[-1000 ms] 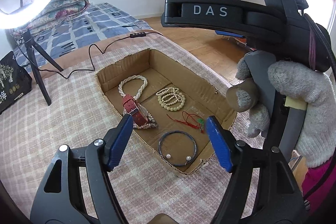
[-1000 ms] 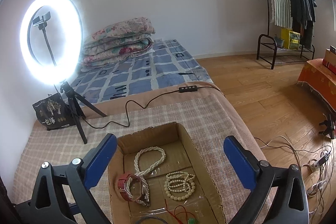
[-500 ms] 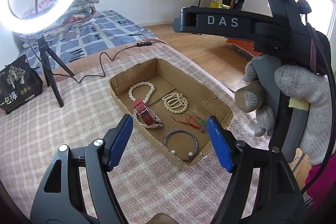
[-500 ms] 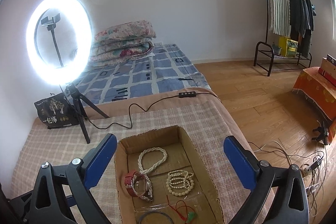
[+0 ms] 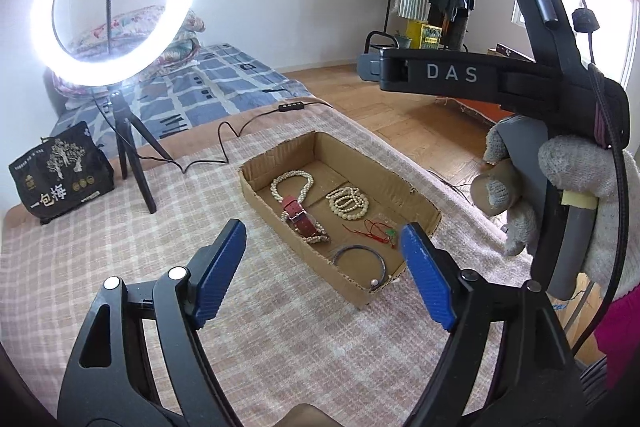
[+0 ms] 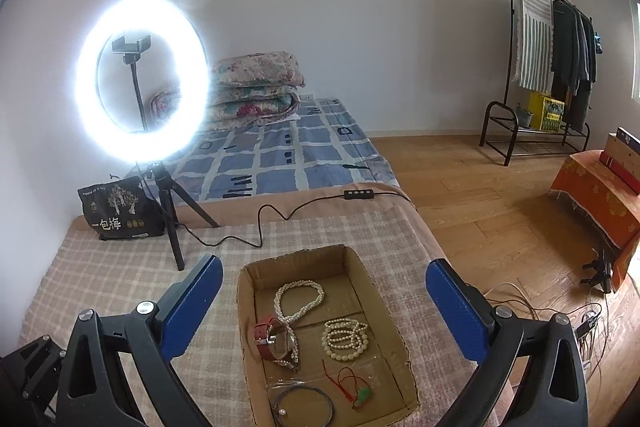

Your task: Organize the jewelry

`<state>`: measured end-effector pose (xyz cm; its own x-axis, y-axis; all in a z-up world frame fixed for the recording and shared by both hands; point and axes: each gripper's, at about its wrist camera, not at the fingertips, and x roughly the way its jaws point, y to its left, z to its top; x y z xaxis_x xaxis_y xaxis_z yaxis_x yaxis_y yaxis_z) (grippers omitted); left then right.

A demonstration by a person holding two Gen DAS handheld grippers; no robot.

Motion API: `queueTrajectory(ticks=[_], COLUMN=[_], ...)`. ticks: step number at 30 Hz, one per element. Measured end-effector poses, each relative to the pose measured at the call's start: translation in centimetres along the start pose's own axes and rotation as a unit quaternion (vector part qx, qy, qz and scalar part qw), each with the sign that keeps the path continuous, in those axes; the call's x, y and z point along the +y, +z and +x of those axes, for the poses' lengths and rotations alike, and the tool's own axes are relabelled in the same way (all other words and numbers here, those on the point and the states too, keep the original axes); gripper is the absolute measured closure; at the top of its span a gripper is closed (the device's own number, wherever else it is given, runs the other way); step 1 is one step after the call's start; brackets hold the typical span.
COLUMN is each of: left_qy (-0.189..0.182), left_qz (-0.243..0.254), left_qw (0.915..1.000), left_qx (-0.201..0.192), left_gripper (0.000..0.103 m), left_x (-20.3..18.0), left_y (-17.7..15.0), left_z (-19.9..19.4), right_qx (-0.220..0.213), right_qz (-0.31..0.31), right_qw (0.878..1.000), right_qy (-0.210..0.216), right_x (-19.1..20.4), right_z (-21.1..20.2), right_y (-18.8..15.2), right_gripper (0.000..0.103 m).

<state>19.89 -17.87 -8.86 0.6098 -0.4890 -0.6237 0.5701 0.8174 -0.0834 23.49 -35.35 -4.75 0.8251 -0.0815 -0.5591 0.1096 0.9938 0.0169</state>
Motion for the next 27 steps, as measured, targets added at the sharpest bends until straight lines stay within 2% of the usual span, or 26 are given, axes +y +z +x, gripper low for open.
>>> queueTrajectory(ticks=[6,10,15,24,27], left_qy=[0.016,0.030,0.052,0.081,0.091], left_qz=[0.002,-0.001,-0.004,-0.008,-0.013], left_qw=[0.9998,0.9993,0.9983,0.9956,0.9942], left_qx=[-0.011,-0.021,-0.025,-0.046,-0.056], left_gripper=[0.019,0.011,0.011,0.010,0.004], left_x=[1.1,2.0,3.0,3.8,3.9], left_y=[-0.6,-1.1,-1.5,-2.1,-2.2], left_z=[-2.4,-4.0,-5.7,-8.8,-9.6], right_qx=[-0.013,-0.025,-0.025,-0.027,-0.023], right_qz=[-0.009,-0.012,-0.026,-0.045,-0.042], right_qw=[1.000,0.999,0.999,0.998,0.999], right_qy=[-0.014,-0.026,-0.040,-0.023,-0.018], right_x=[1.0,1.7,2.6,4.4,4.4], right_z=[-2.5,-4.4,-6.3,-9.9,-10.7], right_y=[0.0,-0.1,-1.0,-3.6,-4.7], right_gripper=[0.000,0.000,0.000,0.000,0.000])
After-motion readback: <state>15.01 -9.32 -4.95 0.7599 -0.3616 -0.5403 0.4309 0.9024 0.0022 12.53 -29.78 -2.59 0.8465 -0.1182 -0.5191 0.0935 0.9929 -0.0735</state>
